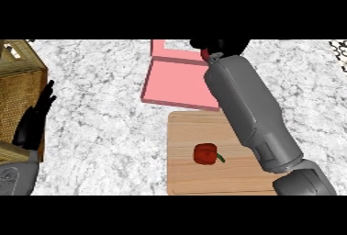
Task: Pick the tomato from the cutting board and place it in the cardboard box
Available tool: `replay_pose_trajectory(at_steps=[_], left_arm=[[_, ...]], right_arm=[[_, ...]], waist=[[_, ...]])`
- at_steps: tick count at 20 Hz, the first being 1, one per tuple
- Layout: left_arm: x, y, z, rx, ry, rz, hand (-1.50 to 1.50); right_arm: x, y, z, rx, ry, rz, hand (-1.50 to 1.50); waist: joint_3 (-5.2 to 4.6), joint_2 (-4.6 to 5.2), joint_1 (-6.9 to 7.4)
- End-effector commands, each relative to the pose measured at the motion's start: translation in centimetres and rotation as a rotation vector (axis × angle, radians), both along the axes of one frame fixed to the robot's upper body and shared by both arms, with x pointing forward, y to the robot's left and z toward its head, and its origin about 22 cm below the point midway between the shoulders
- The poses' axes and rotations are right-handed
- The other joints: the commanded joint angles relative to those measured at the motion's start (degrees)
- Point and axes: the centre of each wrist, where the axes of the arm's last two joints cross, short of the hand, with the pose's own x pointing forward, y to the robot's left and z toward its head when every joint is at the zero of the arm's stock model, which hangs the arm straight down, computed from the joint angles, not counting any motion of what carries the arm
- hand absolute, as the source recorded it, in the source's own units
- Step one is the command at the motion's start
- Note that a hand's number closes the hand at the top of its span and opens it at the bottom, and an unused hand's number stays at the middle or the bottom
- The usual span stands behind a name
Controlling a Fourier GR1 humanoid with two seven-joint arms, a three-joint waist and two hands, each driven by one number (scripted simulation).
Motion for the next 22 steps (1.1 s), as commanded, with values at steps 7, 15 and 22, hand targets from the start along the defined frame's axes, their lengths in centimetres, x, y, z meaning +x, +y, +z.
replay_pose_trajectory(at_steps=[7, 15, 22], left_arm=[[0.5, 0.2, 0.4, 0.005, -0.018, -0.016, 0.0], [-1.2, 1.3, -0.5, 0.0, 0.012, 0.004, 0.0], [-0.2, 1.9, -0.6, -0.004, 0.013, 0.053, 0.0]], right_arm=[[1.3, -1.1, -3.2, 0.211, -0.039, -0.097, -1.5], [1.5, -0.7, -2.5, 0.177, -0.332, -0.077, -1.5], [1.7, -1.8, -0.9, 0.276, -0.52, -0.125, -1.5]], waist=[[0.06, 0.51, 1.23], [0.05, -0.25, 0.25], [0.07, -0.93, -2.59]])
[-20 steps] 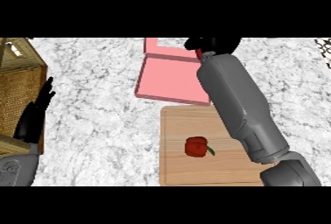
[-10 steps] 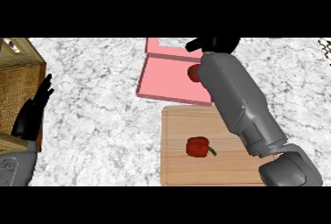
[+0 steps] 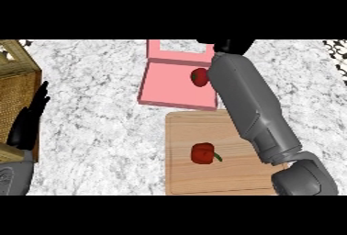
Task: Pick the tomato from the cutting board and place it in the cardboard box
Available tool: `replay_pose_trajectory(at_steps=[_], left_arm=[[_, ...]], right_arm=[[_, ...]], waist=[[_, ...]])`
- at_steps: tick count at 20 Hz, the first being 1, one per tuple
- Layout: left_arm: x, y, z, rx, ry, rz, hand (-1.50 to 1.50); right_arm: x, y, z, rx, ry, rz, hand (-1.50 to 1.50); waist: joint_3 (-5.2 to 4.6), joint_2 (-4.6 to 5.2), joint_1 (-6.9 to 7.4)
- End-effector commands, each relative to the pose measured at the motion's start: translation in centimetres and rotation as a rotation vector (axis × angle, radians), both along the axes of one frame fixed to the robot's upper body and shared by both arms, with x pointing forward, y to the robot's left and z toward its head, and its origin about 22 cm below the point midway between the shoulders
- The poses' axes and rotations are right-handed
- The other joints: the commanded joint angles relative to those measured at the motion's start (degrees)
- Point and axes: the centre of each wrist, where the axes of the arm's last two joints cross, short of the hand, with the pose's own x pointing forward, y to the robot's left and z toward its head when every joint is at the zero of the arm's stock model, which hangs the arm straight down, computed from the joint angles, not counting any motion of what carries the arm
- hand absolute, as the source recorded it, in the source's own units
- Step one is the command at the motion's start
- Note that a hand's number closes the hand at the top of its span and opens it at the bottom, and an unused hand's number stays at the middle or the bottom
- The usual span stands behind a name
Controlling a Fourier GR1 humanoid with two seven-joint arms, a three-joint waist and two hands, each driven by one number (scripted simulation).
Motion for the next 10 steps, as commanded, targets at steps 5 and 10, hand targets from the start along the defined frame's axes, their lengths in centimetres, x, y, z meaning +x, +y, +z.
replay_pose_trajectory(at_steps=[5, 10], left_arm=[[-2.0, 2.1, -1.0, 0.002, 0.034, 0.047, 0.0], [-3.8, 2.6, -1.2, 0.015, 0.03, 0.104, 0.0]], right_arm=[[-1.6, -1.4, -0.6, 0.127, -0.15, -0.013, -1.5], [-4.2, -3.3, -3.9, 0.123, -0.116, -0.075, -1.5]], waist=[[0.02, -1.51, -3.21], [0.0, -2.36, -5.09]])
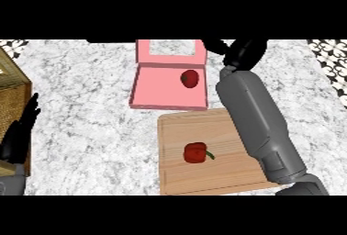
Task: Pick the tomato from the cutting board and place it in the cardboard box
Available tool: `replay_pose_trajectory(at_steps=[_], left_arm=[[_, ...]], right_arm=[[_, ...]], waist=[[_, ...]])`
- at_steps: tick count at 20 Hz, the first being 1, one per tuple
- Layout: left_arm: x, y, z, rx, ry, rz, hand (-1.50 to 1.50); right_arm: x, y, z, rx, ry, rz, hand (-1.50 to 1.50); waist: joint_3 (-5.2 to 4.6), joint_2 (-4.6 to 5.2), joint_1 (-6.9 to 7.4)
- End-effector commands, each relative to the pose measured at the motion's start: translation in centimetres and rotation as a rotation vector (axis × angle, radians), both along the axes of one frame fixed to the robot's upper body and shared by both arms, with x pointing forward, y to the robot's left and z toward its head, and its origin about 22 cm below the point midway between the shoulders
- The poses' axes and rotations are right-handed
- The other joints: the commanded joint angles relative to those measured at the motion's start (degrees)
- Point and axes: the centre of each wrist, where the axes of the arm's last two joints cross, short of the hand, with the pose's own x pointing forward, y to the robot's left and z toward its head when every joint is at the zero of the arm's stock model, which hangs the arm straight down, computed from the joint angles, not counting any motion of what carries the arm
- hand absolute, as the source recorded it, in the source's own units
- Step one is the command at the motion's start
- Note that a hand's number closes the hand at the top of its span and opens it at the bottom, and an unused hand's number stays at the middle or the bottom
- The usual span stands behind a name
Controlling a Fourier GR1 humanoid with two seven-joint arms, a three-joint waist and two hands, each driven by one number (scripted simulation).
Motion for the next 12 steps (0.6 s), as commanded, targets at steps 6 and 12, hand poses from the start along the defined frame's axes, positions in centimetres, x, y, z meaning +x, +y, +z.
replay_pose_trajectory(at_steps=[6, 12], left_arm=[[-1.4, 2.6, 0.1, 0.007, 0.023, 0.059, 0.0], [-1.8, 2.2, -0.1, 0.006, 0.01, 0.068, 0.0]], right_arm=[[-6.9, -2.3, -2.8, 0.024, 0.02, -0.007, -1.5], [-13.2, -4.6, -0.9, 0.013, 0.089, 0.058, -1.5]], waist=[[-0.06, -1.09, -3.09], [-0.07, -0.98, -3.7]])
